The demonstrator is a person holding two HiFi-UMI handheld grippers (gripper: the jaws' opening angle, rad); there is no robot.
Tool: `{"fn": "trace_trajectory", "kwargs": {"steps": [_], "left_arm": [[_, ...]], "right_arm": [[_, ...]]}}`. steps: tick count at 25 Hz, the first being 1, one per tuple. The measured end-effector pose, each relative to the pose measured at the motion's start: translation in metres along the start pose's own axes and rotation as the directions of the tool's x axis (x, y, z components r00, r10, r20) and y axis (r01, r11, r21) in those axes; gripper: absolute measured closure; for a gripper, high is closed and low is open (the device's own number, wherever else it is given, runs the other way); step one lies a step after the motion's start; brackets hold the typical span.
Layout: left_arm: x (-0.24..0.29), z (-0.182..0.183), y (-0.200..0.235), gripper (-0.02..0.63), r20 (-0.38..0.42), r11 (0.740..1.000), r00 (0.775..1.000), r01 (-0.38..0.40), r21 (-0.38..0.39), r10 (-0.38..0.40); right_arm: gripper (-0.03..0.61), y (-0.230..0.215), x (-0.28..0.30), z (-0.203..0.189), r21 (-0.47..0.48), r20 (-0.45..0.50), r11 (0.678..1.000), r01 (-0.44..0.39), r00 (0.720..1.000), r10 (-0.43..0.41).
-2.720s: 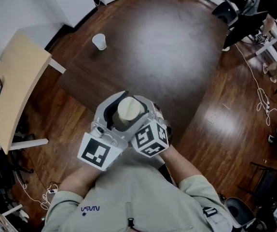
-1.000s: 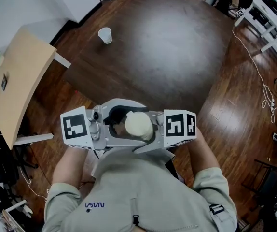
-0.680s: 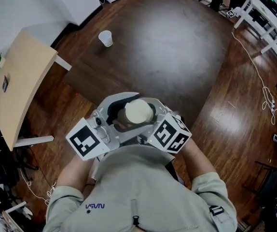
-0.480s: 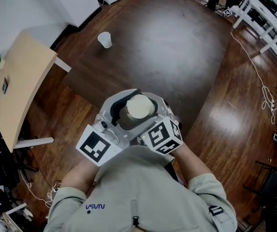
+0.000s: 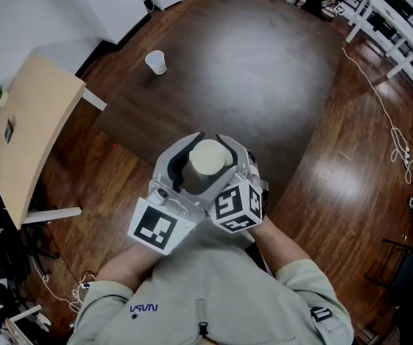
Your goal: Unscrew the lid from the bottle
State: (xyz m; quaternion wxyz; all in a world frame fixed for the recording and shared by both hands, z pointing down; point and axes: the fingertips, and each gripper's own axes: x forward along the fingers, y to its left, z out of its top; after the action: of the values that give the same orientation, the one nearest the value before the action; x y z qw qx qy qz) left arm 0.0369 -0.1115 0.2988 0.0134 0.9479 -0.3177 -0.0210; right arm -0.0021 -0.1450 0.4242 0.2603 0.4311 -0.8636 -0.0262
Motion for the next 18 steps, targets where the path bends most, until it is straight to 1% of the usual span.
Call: {"fn": "trace_trajectory", "kwargs": {"steps": [2, 3, 5, 6, 7, 8, 9, 10, 11, 12, 13, 15, 18], "left_arm": [[-0.001, -0.001, -0.002, 0.307, -0.007, 1.000, 1.000, 0.004, -0.010, -0.004], [-0.001, -0.003, -0.003, 0.307, -0.012, 1.000, 1.000, 0.018, -0.021, -0.018], [-0.005, -0.003, -0.005, 0.309, -0.011, 0.997, 0.998, 0.067, -0.048, -0.068], [-0.008, -0.001, -0.006, 0.299, -0.006, 0.994, 0.995, 0.098, -0.059, -0.098], [-0.011, 0.000, -0.007, 0.287, -0.002, 0.989, 0.992, 0.129, -0.069, -0.129], [-0.015, 0.002, -0.007, 0.276, 0.002, 0.984, 0.987, 0.160, -0.078, -0.160], [-0.020, 0.003, -0.007, 0.275, 0.006, 0.977, 0.981, 0.194, -0.086, -0.194], [-0.024, 0.004, -0.007, 0.267, 0.009, 0.969, 0.973, 0.232, -0.087, -0.232], [-0.028, 0.004, -0.008, 0.247, 0.009, 0.958, 0.961, 0.276, -0.080, -0.276], [-0.031, 0.004, -0.010, 0.241, 0.005, 0.943, 0.946, 0.324, -0.078, -0.325], [-0.035, 0.004, -0.014, 0.241, -0.001, 0.924, 0.927, 0.372, -0.092, -0.374], [-0.042, 0.006, -0.022, 0.241, -0.008, 0.874, 0.881, 0.468, -0.130, -0.473], [-0.052, 0.008, -0.035, 0.241, -0.007, 0.787, 0.797, 0.596, -0.163, -0.605]], "right_arm": [[0.279, 0.003, -0.001, 0.000, 0.005, 0.004, 1.000, -0.014, 1.000, 0.014], [0.279, 0.005, -0.001, 0.001, 0.009, 0.010, 0.999, -0.034, 0.999, 0.034], [0.279, 0.013, -0.003, 0.005, 0.018, 0.033, 0.994, -0.104, 0.994, 0.103], [0.279, 0.019, -0.005, 0.007, 0.018, 0.046, 0.988, -0.156, 0.987, 0.155], [0.279, 0.027, -0.007, 0.009, 0.012, 0.055, 0.976, -0.219, 0.974, 0.218], [0.279, 0.035, -0.009, 0.010, 0.001, 0.062, 0.957, -0.289, 0.955, 0.289], [0.279, 0.044, -0.013, 0.012, -0.012, 0.070, 0.933, -0.360, 0.930, 0.360], [0.279, 0.053, -0.018, 0.014, -0.025, 0.079, 0.902, -0.431, 0.899, 0.432], [0.279, 0.063, -0.024, 0.015, -0.035, 0.089, 0.865, -0.501, 0.860, 0.502], [0.279, 0.073, -0.030, 0.015, -0.040, 0.096, 0.821, -0.570, 0.815, 0.571], [0.279, 0.082, -0.037, 0.015, -0.045, 0.100, 0.772, -0.634, 0.766, 0.635], [0.279, 0.098, -0.052, 0.015, -0.054, 0.104, 0.666, -0.744, 0.659, 0.745], [0.279, 0.118, -0.076, 0.018, -0.072, 0.103, 0.512, -0.856, 0.504, 0.858]]}}
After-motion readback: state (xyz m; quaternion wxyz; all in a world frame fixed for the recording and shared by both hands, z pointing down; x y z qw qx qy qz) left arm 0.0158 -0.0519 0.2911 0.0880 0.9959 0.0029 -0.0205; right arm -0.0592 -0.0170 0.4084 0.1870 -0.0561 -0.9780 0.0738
